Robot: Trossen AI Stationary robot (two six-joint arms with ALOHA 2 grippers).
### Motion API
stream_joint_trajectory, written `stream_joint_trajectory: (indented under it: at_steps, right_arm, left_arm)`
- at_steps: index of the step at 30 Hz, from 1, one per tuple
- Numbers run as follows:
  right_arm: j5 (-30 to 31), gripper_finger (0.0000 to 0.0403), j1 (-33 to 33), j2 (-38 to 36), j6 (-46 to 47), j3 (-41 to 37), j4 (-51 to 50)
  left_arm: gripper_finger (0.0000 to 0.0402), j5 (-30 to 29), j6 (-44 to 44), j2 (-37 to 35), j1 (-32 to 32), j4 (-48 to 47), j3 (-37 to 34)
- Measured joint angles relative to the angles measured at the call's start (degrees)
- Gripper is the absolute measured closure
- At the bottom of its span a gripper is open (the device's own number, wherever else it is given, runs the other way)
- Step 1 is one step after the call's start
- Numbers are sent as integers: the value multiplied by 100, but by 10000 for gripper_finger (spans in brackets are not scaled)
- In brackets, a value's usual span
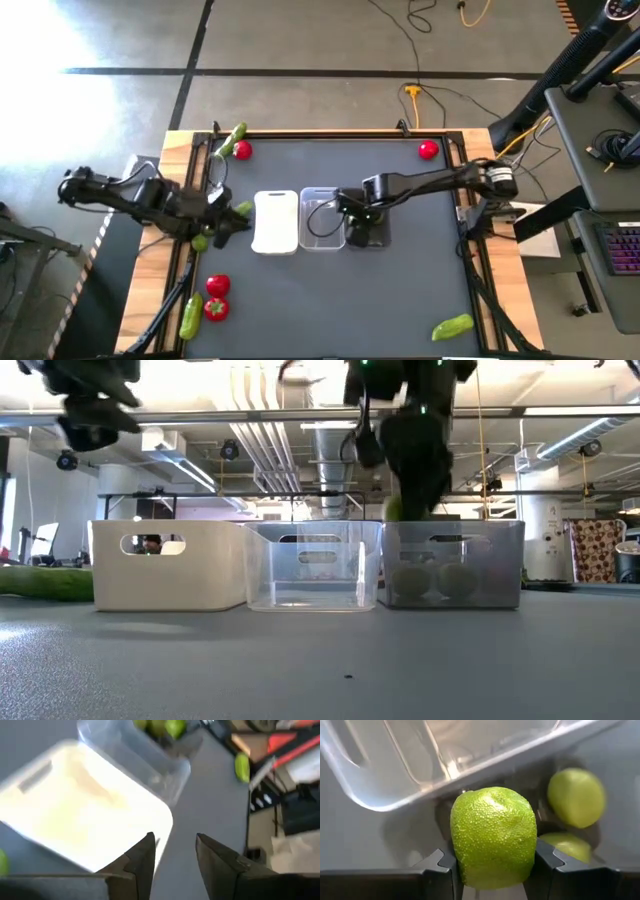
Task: Sort produce into baskets
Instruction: Put the green lime into the black bin
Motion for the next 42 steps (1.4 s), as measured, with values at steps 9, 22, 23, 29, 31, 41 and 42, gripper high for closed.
stream_joint_trajectory:
  at_steps: [9, 22, 23, 29, 31, 41, 42]
  right_arm:
    - [45, 248, -114, 800, -54, -57, -99]
    - [1384, 116, 499, -517, 676, 617, -957]
    - [1602, 114, 636, -677, 862, 660, -957]
    - [2607, 116, 1515, -1451, 1849, 697, -982]
    - [2867, 119, 1772, -1582, 2047, 681, -1004]
    - [3194, 120, 2279, -1530, 2605, 668, -1234]
    - [3190, 121, 2309, -1507, 2646, 664, -1269]
  left_arm:
    - [285, -151, -1581, 287, -862, -1626, 41]
    - [161, 1869, -864, 1590, -553, -2890, 46]
    - [149, 2001, -719, 1783, -516, -2893, 47]
    - [104, 2435, 298, 3055, -175, -2897, 228]
    - [100, 2435, 837, 3549, -63, -3137, 411]
    - [99, 1413, 2855, 4873, 34, -4608, 732]
    - [99, 1425, 2929, 4909, 33, -4596, 664]
